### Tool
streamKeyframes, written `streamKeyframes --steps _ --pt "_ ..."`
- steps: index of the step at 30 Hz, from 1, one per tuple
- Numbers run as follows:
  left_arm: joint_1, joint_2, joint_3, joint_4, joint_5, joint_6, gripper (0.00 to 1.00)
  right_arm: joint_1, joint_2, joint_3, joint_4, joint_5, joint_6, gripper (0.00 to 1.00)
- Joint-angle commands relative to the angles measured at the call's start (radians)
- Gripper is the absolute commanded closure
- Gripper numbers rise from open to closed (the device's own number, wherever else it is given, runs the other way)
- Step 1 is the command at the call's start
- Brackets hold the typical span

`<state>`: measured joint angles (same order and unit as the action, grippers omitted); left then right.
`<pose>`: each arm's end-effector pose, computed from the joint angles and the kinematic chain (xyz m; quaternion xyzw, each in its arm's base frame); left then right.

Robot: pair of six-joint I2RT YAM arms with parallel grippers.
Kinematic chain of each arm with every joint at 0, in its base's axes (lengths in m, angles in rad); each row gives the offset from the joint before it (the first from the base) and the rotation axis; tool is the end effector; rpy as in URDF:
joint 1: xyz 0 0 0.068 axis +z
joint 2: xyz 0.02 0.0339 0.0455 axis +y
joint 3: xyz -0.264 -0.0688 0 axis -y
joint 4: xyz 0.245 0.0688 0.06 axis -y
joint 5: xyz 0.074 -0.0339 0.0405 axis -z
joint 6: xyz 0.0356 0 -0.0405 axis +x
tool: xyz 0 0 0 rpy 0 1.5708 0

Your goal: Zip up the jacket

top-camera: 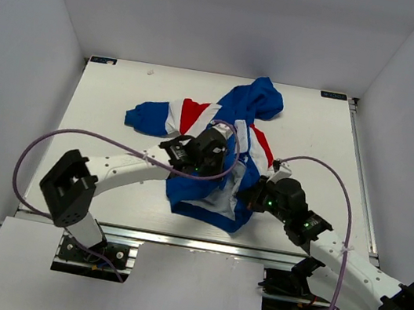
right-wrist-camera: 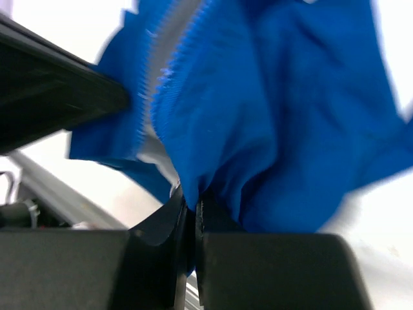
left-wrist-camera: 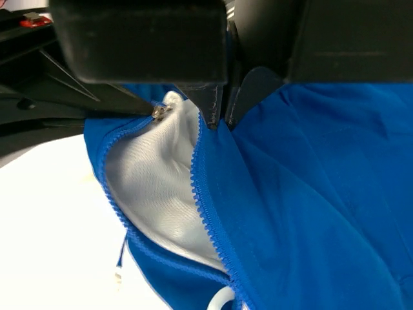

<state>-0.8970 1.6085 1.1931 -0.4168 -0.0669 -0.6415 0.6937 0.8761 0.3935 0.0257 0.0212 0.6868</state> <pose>0.2215 -0.2736 0.2524 0.1068 0.9260 -0.2285 0.2809 0.1498 0.1236 0.2074 0.0027 0.8488 0.3296 0.4133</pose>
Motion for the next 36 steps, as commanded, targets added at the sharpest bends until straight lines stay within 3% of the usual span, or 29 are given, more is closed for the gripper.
streamKeyframes --steps 1,10,15,19,31,36 --pt "-0.006 -0.134 -0.077 0.139 -0.001 -0.001 1.00 -0.003 0.003 0.010 0.218 -0.118 -0.062 1.00" --pt "-0.006 -0.357 -0.272 0.341 -0.033 -0.021 1.00 -0.006 0.000 0.011 0.416 -0.225 -0.070 1.00" --pt "-0.006 -0.459 -0.348 0.391 -0.056 -0.012 1.00 -0.011 0.029 0.083 0.341 -0.285 -0.125 1.00" --pt "-0.006 -0.486 -0.372 0.441 -0.041 0.022 1.00 -0.031 0.009 0.103 0.313 -0.346 -0.164 1.00" --pt "-0.006 -0.521 -0.415 0.538 0.036 0.101 1.00 -0.117 0.123 0.180 0.372 -0.731 -0.155 1.00" --pt "-0.006 -0.556 -0.441 0.559 0.041 0.112 1.00 -0.134 0.133 0.188 0.370 -0.756 -0.159 1.00"
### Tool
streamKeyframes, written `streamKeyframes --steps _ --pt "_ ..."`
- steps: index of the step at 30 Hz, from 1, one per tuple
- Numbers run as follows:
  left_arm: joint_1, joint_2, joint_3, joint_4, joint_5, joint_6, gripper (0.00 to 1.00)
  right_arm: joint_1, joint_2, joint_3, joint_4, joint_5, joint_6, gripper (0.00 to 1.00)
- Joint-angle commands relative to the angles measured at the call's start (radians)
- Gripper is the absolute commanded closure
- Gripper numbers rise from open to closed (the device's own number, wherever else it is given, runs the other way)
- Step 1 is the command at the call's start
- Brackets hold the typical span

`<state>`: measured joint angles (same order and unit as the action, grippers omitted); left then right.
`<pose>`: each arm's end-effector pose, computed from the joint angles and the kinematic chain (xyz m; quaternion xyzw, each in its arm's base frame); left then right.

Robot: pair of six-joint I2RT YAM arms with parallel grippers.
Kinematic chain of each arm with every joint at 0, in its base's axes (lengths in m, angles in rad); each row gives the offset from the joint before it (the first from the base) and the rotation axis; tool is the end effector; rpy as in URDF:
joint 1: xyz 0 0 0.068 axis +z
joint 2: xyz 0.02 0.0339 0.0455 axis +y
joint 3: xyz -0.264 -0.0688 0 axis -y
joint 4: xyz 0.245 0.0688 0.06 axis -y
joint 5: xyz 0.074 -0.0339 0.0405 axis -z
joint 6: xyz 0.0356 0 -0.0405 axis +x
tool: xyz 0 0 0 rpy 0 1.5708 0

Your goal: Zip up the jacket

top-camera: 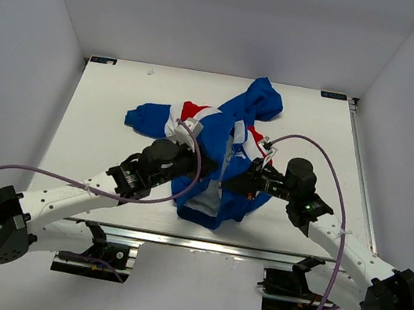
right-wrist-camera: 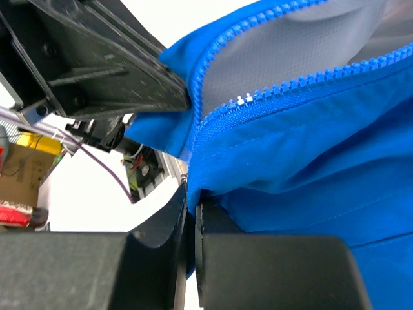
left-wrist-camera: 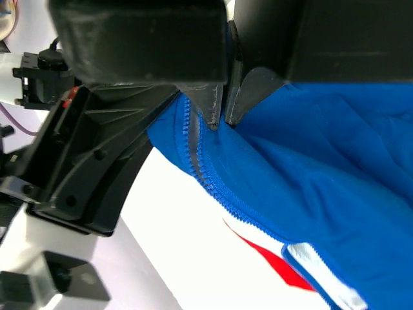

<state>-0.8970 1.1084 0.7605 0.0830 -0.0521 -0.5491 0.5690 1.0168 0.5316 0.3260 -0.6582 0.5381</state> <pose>0.1629 -0.2010 0.2940 0.1218 0.7848 -0.3863 0.4691 0.1792 0.1405 0.2606 -0.2207 0.7169 0.5319 0.3928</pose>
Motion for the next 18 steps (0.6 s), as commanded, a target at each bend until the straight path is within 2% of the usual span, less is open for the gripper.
streamKeyframes --steps 1,6,12,18 --pt "-0.006 -0.062 -0.012 0.063 0.024 0.020 1.00 -0.011 -0.011 0.050 0.073 -0.078 -0.012 1.00" --pt "-0.006 -0.081 -0.020 0.095 0.051 0.055 1.00 -0.023 -0.006 0.056 0.077 -0.093 0.002 1.00" --pt "-0.006 -0.079 -0.030 0.127 0.101 0.067 1.00 -0.037 -0.001 0.039 0.198 -0.158 0.066 1.00" --pt "-0.006 -0.078 -0.036 0.126 0.092 0.072 1.00 -0.050 0.000 0.038 0.239 -0.207 0.098 1.00"
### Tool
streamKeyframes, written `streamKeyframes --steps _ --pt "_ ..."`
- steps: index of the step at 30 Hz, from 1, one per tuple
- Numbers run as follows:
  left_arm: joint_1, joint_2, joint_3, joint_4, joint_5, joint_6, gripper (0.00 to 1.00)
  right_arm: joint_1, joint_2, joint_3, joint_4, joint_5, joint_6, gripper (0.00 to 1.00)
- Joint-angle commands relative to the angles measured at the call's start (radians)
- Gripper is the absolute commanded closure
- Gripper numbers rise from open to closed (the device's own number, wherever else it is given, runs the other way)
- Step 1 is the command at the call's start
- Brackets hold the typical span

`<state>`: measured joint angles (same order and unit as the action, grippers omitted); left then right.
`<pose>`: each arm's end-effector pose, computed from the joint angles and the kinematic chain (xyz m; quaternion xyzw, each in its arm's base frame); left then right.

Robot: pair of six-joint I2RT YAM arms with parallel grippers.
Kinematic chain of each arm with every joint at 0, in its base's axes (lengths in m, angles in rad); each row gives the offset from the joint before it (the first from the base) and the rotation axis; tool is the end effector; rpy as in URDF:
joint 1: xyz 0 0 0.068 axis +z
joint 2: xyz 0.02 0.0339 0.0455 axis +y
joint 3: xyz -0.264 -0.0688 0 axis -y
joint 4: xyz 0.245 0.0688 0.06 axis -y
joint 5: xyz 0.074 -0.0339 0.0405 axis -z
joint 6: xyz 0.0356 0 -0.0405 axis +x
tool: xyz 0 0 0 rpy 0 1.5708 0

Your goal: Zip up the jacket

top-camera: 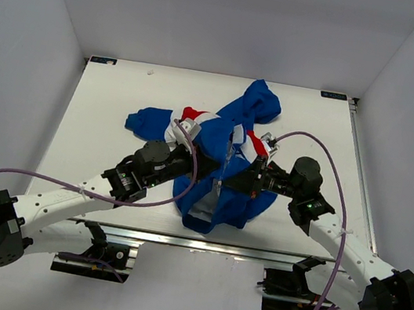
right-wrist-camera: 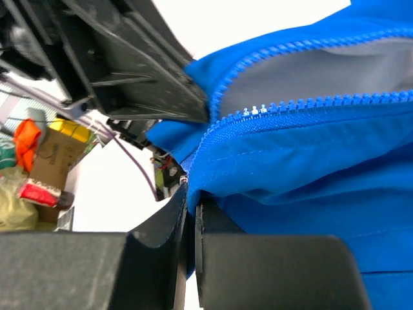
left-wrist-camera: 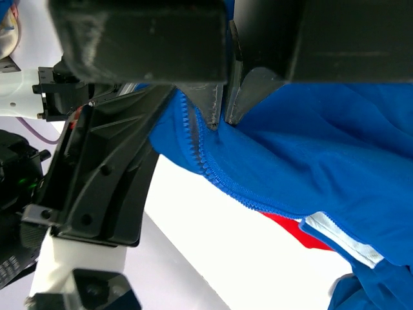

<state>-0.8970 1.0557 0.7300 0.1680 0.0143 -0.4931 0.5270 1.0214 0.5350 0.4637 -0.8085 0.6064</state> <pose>0.1553 -0.1953 0.3045 0.1571 0.7442 -0.4199 0.4951 0.1818 0.1356 0.2749 -0.2486 0.6678 0.5823 0.3912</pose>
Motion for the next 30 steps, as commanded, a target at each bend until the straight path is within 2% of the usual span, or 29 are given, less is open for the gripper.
streamKeyframes --steps 1,13,30 --pt "-0.006 -0.029 -0.006 0.042 0.027 0.018 1.00 -0.010 -0.003 0.034 0.098 -0.057 0.032 1.00" --pt "-0.006 -0.049 -0.014 0.071 0.029 0.039 1.00 -0.035 0.022 0.023 0.147 -0.086 0.115 1.00" --pt "-0.006 -0.091 -0.075 0.166 0.134 0.067 1.00 -0.061 0.060 0.029 0.193 -0.133 0.204 1.00"
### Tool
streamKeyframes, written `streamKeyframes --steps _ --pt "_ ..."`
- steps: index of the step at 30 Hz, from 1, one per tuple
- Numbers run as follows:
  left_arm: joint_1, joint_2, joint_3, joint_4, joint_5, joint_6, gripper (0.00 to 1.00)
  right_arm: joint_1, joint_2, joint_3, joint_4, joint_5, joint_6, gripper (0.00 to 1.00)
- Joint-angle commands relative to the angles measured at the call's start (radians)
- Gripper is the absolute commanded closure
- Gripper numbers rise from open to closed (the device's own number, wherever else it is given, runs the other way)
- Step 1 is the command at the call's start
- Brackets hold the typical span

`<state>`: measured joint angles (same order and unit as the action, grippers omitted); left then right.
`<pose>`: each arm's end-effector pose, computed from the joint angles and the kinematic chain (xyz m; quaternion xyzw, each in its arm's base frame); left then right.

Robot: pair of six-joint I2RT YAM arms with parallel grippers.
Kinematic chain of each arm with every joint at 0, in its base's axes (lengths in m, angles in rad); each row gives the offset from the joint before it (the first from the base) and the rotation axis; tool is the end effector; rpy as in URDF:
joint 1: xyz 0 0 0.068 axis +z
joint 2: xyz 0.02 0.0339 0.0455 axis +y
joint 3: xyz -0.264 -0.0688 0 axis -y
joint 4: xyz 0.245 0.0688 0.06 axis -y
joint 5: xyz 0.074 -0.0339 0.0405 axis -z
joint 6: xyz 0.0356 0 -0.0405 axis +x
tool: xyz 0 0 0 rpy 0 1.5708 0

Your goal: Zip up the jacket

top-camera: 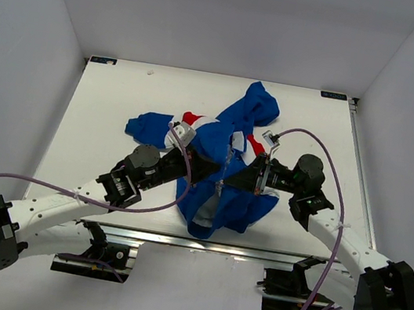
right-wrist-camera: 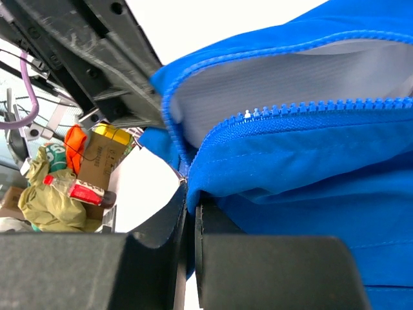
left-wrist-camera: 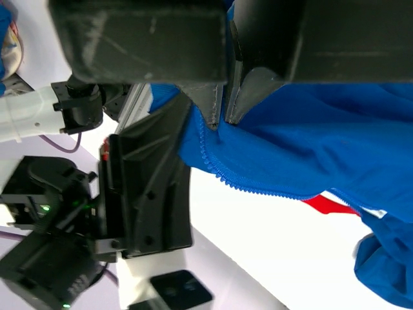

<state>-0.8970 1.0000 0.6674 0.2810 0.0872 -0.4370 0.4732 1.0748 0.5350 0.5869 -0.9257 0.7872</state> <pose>0.1460 -0.1878 0.3067 0.1944 0.6985 -0.4504 0.5210 0.1924 0.1304 0.2757 -0.2225 0.6606 0.6305 0.3414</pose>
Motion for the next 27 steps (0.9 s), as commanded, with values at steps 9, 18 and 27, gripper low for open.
streamKeyframes --steps 9,18,27 --pt "-0.006 -0.028 -0.017 0.047 0.074 0.012 1.00 -0.010 -0.006 0.023 0.116 -0.007 0.034 1.00" --pt "-0.006 -0.029 -0.014 0.020 0.036 -0.022 1.00 -0.024 -0.024 0.033 0.099 0.004 0.032 1.00" --pt "-0.006 -0.038 -0.029 0.046 0.009 -0.052 1.00 -0.025 0.007 0.022 0.109 -0.067 0.067 1.00"
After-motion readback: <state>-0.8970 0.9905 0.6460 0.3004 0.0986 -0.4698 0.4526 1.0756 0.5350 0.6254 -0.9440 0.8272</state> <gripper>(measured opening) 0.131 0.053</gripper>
